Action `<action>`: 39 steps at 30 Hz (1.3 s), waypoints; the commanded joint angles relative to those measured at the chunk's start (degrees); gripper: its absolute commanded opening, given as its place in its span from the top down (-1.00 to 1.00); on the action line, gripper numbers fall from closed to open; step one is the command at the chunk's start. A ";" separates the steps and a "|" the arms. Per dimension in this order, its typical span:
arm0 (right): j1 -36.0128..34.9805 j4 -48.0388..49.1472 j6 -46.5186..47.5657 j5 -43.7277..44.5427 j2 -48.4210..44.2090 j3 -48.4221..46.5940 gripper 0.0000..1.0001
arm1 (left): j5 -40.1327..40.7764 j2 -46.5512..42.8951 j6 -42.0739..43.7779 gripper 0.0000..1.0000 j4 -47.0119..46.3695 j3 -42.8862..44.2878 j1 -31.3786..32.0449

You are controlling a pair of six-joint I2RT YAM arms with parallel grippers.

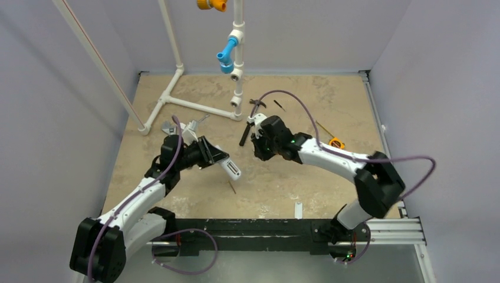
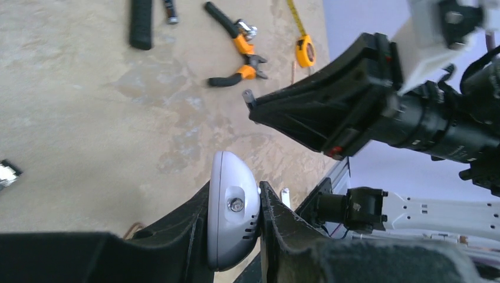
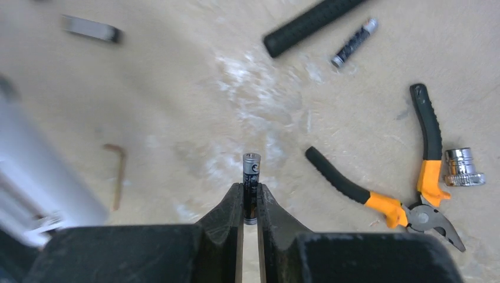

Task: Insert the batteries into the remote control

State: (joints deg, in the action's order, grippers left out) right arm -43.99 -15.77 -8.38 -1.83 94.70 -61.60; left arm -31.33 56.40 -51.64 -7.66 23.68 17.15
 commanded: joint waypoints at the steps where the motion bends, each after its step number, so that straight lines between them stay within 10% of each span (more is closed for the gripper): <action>1: -1.34 11.15 -0.36 -7.01 -17.18 7.70 1.00 | 3.76 -5.68 2.87 1.00 -4.52 2.14 5.17; 17: -1.54 33.76 12.20 -25.98 -51.10 31.35 1.00 | -8.07 -1.61 -1.39 1.00 -39.40 -1.72 10.48; 39: -1.59 27.95 20.26 -37.23 -53.61 29.62 1.00 | -13.77 -1.66 0.21 1.00 -54.32 -4.85 11.68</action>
State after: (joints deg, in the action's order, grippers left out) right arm -45.39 11.35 9.34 -36.25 40.88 -30.26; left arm -44.99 56.31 -53.32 -58.96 19.14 28.60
